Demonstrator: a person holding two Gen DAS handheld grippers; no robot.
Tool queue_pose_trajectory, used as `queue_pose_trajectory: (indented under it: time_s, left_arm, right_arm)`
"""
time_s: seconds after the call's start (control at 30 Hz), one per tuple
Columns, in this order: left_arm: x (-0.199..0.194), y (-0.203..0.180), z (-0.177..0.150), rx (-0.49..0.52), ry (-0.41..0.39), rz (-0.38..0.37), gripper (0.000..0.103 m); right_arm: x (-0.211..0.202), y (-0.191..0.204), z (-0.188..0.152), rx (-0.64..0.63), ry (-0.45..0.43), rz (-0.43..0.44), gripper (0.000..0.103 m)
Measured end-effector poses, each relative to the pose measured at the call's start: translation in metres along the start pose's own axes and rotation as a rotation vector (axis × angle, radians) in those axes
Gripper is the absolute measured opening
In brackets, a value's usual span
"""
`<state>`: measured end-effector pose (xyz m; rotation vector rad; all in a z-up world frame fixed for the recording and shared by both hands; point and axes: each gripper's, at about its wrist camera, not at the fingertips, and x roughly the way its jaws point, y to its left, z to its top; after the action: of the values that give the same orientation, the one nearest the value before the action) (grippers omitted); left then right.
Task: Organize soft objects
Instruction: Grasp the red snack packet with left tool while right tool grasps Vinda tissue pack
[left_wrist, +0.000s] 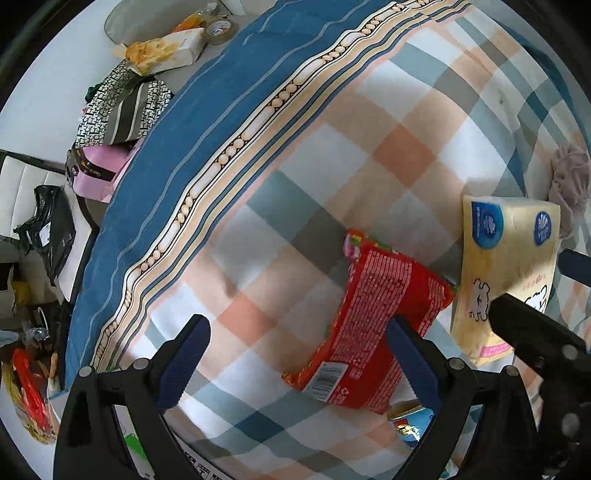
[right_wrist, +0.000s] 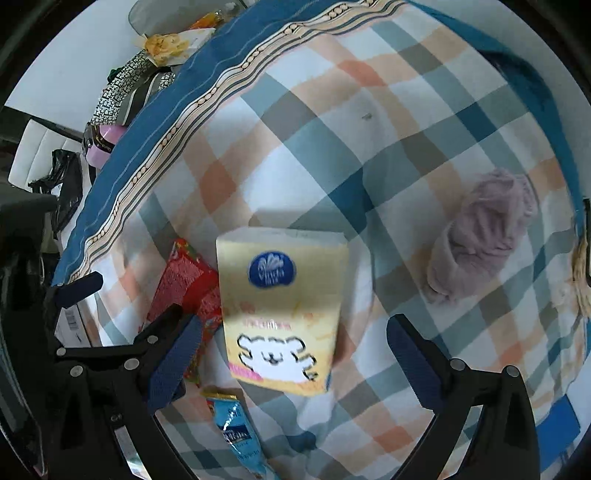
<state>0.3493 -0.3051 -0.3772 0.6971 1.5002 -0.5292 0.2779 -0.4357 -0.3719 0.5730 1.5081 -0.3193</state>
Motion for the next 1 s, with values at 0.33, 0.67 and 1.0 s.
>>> queue_pose_trajectory:
  time_s: [0.33, 0.67, 1.0]
  left_arm:
    - [0.000, 0.007, 0.000, 0.027, 0.011, -0.081, 0.098]
    - [0.004, -0.002, 0.006, 0.032, 0.043, -0.159, 0.098]
    - [0.021, -0.026, 0.003, 0.111, 0.117, -0.169, 0.074]
  right_arm:
    - [0.031, 0.002, 0.010, 0.039, 0.078, 0.035, 0.067]
    - [0.031, -0.024, 0.005, 0.033, 0.119, -0.009, 0.066]
    - [0.046, -0.025, 0.002, 0.017, 0.172, -0.005, 0.066]
